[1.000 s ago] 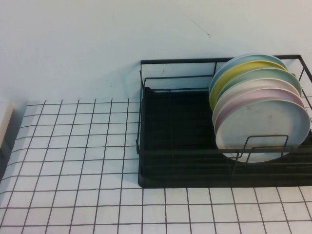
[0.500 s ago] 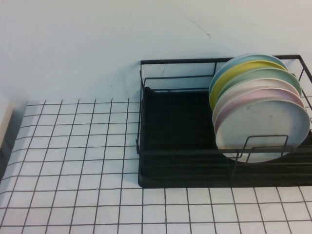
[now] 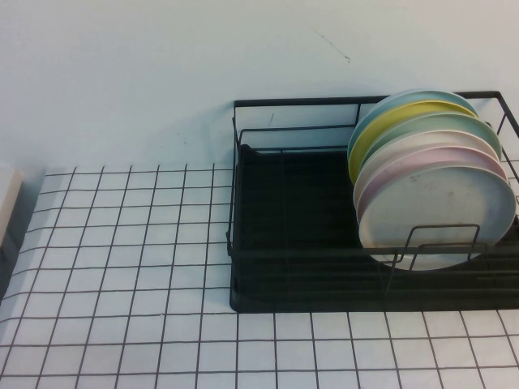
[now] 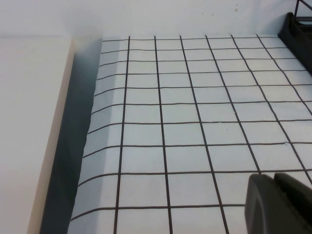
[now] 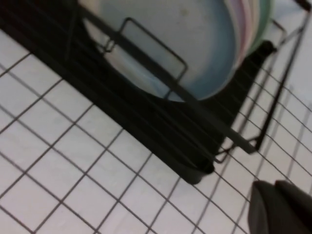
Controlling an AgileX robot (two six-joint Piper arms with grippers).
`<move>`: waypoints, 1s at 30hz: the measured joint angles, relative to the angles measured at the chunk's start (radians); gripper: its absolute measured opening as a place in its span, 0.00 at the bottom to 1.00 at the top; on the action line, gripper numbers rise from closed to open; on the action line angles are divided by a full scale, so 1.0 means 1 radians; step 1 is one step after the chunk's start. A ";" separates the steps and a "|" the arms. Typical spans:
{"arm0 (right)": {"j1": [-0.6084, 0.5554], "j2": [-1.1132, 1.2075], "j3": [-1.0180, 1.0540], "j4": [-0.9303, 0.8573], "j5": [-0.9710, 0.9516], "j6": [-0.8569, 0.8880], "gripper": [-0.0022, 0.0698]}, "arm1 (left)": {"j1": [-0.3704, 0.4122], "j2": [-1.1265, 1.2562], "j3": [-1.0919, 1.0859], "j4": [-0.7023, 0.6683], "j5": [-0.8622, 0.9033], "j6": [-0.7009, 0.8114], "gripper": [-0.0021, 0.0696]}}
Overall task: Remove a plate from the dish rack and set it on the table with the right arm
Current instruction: Grasp the plate from the shelf
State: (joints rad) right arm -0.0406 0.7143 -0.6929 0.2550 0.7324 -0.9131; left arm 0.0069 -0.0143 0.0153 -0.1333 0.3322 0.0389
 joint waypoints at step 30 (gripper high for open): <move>0.009 0.720 -0.216 0.684 -0.201 -0.852 0.63 | 0.000 0.000 0.000 0.000 0.000 0.004 0.02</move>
State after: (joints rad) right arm -0.0320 1.4348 -0.9088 0.9386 0.5313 -1.7650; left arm 0.0069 -0.0143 0.0153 -0.1333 0.3322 0.0433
